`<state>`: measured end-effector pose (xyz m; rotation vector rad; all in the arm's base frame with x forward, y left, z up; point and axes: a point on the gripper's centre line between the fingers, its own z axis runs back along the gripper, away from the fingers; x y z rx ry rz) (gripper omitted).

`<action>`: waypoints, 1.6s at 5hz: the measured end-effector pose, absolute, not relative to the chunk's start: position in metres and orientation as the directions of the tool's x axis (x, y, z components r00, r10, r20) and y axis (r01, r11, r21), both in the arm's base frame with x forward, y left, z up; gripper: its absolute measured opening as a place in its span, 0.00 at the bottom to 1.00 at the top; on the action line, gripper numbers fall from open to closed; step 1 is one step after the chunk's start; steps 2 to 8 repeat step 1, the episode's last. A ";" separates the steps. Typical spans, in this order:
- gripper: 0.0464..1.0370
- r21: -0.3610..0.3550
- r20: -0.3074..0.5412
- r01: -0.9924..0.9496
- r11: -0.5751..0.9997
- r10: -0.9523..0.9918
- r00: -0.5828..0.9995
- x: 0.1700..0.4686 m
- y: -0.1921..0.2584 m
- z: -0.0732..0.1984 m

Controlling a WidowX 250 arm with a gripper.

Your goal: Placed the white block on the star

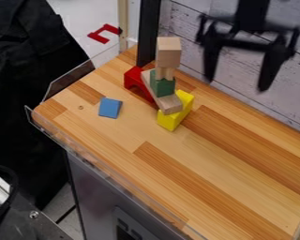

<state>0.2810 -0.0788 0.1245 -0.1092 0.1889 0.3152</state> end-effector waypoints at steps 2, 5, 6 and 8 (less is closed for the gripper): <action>0.96 -0.093 -0.222 -0.319 0.943 0.292 0.930 0.257 -0.066 0.114; 0.96 -0.093 -0.222 -0.319 0.943 0.292 0.930 0.257 -0.066 0.114; 0.96 -0.093 -0.222 -0.319 0.943 0.292 0.930 0.257 -0.066 0.114; 0.96 -0.093 -0.222 -0.319 0.943 0.292 0.930 0.257 -0.066 0.114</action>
